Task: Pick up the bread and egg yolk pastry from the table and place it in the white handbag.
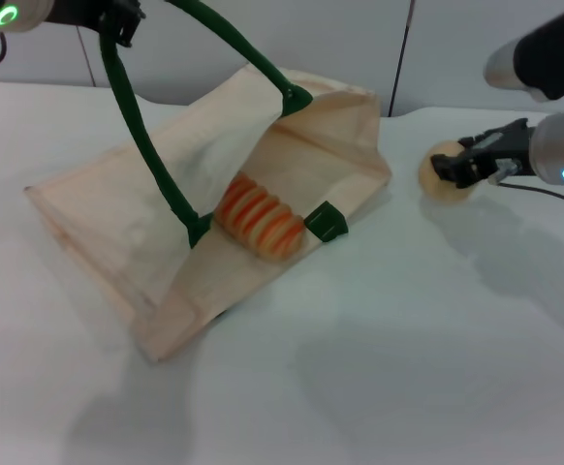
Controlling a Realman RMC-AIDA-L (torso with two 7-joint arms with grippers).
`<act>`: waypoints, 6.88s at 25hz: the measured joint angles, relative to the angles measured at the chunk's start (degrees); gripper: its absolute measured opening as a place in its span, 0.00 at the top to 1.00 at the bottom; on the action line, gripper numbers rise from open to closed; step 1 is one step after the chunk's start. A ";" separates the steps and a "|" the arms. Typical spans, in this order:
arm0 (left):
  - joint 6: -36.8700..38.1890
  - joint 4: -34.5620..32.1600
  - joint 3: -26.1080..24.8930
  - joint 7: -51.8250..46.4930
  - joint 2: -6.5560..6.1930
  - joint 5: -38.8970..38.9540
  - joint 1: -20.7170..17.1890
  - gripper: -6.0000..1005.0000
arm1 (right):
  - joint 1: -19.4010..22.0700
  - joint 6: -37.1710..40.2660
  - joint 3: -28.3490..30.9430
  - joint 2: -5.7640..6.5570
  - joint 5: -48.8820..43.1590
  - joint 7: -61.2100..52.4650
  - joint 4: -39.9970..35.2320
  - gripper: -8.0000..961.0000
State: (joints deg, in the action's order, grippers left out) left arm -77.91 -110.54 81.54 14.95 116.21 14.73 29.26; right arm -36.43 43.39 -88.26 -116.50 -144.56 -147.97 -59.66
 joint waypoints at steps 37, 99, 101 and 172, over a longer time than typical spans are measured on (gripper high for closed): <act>0.67 -2.48 2.95 -0.69 0.15 5.76 5.39 0.87 | -3.12 -3.57 -14.38 0.06 5.35 -2.70 -4.35 0.63; 1.62 -2.66 5.72 -1.20 0.15 6.98 7.63 0.87 | -13.22 -13.16 -19.10 0.13 12.11 -2.54 8.21 0.19; 1.84 -2.61 5.61 -1.16 0.15 6.91 7.46 0.87 | -13.45 -13.00 -18.98 0.14 12.11 -2.71 9.02 0.16; 106.49 54.32 23.70 7.22 0.15 16.91 -11.85 0.32 | 10.63 -97.52 -34.85 -0.29 22.78 -13.30 27.89 0.13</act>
State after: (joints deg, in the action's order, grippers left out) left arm 28.57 -56.22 105.24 22.17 116.36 31.65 17.41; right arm -25.81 -54.14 -123.12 -116.79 -121.78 -161.27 -31.78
